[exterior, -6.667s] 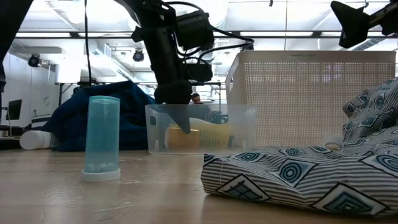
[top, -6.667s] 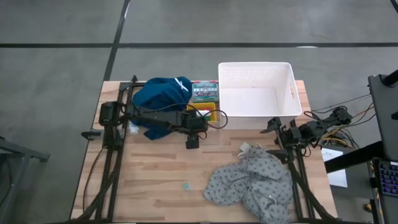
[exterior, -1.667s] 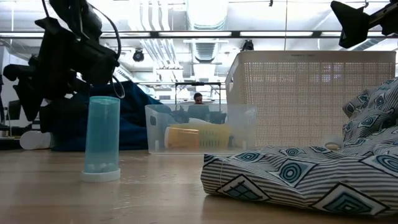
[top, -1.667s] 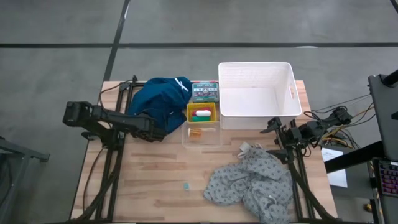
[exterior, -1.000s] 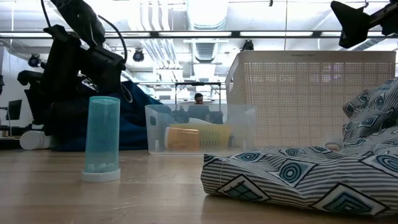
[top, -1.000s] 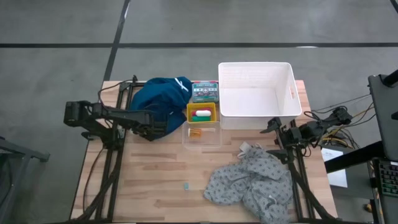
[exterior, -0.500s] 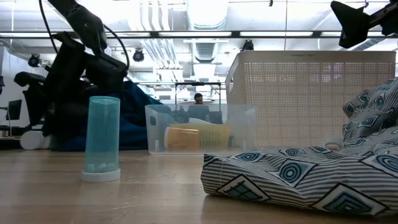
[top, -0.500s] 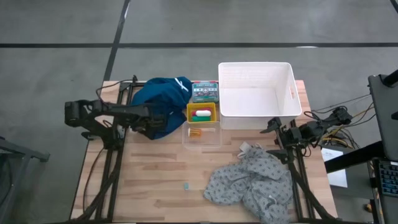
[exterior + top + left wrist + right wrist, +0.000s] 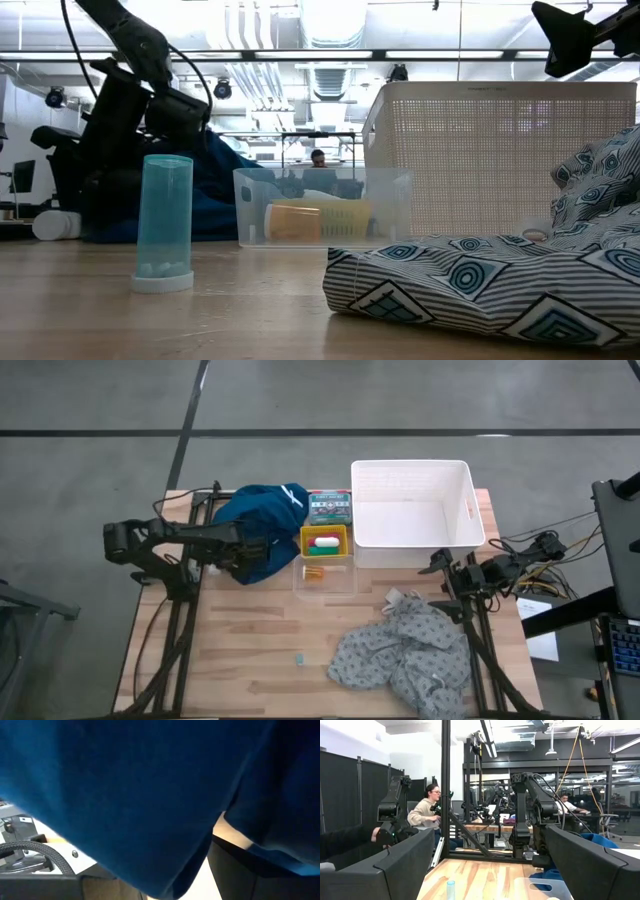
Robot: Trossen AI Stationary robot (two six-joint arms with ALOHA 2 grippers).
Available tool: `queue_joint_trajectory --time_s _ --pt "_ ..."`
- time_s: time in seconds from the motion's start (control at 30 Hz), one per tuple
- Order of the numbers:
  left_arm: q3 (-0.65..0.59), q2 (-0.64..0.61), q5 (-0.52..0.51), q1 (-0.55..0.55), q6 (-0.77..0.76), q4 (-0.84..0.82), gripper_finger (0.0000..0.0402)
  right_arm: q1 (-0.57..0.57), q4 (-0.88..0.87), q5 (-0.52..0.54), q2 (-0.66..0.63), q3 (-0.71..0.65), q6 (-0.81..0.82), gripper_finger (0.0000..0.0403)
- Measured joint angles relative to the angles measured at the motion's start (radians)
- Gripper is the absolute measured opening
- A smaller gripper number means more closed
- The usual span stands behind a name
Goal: Pick & Place Medicine items
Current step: Put the white medicine bottle into the transparent bin
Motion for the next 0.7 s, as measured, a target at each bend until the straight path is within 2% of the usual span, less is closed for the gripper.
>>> queue_joint_trajectory --time_s 0.3,0.7 --pt "0.001 0.0 0.032 0.0 0.003 0.021 0.0212 0.0 0.0 0.0 0.0 0.0 0.0 0.038" --pt "0.026 -0.002 0.233 -0.041 -0.146 0.008 0.0212 0.0 0.0 0.0 0.0 0.0 0.0 0.038"
